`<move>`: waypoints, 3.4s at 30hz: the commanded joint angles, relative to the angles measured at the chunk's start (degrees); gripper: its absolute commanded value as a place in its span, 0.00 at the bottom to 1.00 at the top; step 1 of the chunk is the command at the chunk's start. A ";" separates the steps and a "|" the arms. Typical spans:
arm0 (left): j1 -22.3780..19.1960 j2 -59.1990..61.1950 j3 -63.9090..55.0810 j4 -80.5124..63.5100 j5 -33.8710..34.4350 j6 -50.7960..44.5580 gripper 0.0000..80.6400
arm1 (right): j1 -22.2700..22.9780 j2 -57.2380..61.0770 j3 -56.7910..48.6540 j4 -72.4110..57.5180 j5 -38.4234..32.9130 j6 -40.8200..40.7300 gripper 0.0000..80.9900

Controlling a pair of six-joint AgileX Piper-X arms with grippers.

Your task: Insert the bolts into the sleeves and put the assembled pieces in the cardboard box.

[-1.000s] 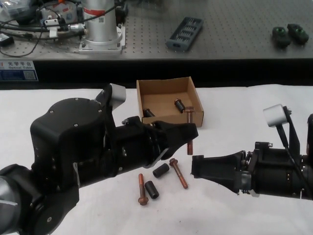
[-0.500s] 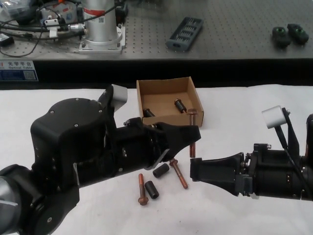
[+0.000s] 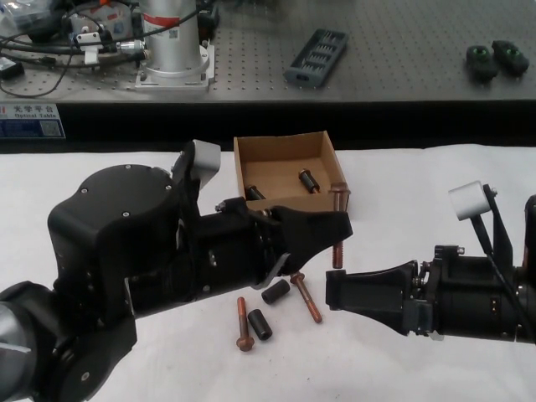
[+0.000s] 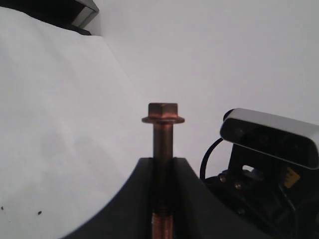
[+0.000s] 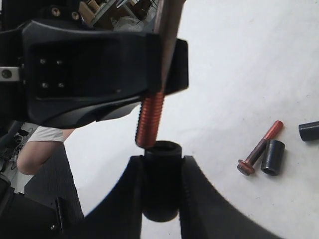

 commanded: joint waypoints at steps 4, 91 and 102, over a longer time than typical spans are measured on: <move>-0.30 -0.06 -0.47 -0.69 0.93 -0.90 0.01 | 0.10 -0.07 -0.35 -0.41 -0.86 -0.86 0.03; 17.74 -7.15 3.50 2.34 3.17 18.86 0.52 | -9.12 15.20 -28.74 10.75 -3.65 -12.91 0.04; 17.87 -21.25 3.50 19.20 3.62 27.51 0.50 | -9.92 41.71 -51.43 10.75 -6.28 -8.48 0.04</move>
